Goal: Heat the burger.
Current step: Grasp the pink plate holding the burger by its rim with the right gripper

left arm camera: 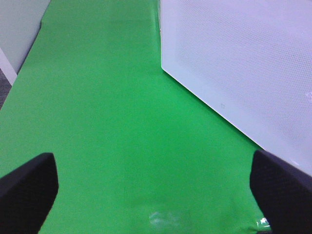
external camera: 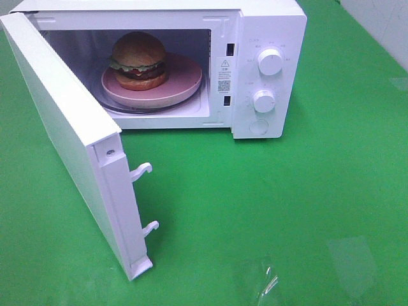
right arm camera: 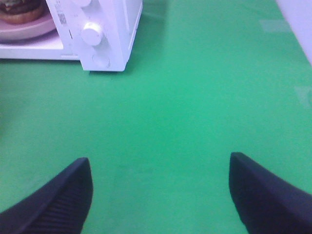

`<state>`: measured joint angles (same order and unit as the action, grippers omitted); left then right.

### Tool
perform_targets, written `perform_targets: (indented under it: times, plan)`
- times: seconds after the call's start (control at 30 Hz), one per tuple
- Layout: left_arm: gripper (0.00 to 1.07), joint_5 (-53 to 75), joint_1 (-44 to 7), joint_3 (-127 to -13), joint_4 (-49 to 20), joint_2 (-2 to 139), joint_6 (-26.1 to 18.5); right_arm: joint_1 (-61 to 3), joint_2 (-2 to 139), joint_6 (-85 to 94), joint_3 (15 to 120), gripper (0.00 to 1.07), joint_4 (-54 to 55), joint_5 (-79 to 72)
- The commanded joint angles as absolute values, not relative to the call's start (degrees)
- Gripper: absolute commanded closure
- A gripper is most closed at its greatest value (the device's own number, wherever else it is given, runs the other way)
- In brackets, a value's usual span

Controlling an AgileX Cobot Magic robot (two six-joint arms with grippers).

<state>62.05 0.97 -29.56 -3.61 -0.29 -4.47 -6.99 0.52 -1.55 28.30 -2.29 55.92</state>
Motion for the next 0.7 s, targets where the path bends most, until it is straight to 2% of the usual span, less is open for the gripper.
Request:
perform_targets:
  times: [0.03, 0.7]
  plan:
    - [0.07, 61.31, 1.03, -29.62, -3.72, -1.32, -4.01, -6.02, -1.83, -1.49, 28.07, 0.30, -1.83, 55.00]
    - [0.07, 61.31, 1.03, -29.62, -3.72, -1.32, -4.01, -6.02, -1.83, -1.60, 28.07, 0.32, -1.83, 55.00]
